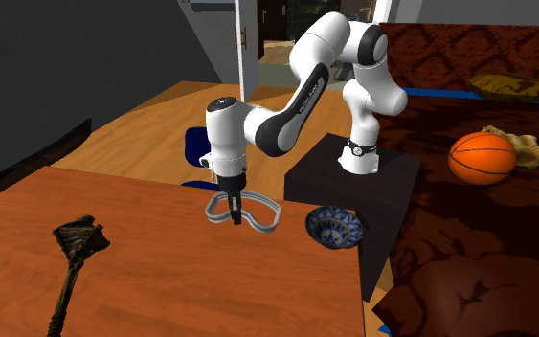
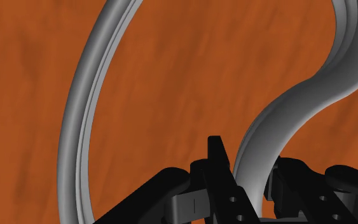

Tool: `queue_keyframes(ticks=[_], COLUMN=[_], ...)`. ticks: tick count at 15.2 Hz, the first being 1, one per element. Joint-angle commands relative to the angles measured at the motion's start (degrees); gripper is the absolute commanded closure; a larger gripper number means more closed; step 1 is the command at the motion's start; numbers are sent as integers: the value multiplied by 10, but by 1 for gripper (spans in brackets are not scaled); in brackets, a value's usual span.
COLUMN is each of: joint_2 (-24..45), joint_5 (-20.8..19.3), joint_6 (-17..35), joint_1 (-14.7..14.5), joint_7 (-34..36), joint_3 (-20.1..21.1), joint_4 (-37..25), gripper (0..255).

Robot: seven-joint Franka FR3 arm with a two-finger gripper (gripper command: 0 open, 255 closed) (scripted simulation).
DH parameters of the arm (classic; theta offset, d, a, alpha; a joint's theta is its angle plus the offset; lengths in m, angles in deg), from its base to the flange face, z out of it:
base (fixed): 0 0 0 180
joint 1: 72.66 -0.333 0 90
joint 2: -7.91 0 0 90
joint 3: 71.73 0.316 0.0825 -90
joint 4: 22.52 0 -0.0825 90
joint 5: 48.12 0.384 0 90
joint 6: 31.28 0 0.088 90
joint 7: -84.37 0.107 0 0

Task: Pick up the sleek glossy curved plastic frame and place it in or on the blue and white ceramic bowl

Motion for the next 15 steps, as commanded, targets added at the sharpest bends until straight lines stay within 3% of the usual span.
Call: queue_keyframes(ticks=[1, 2, 15], joint_2=[-9, -11, -202], joint_5=[-1, -1, -15], joint_6=[-11, -15, 110], joint_1=[1, 1, -89], joint_7=[0, 0, 111], joint_3=[-1, -1, 27], joint_4=[-2, -3, 303], gripper=[255, 255, 255])
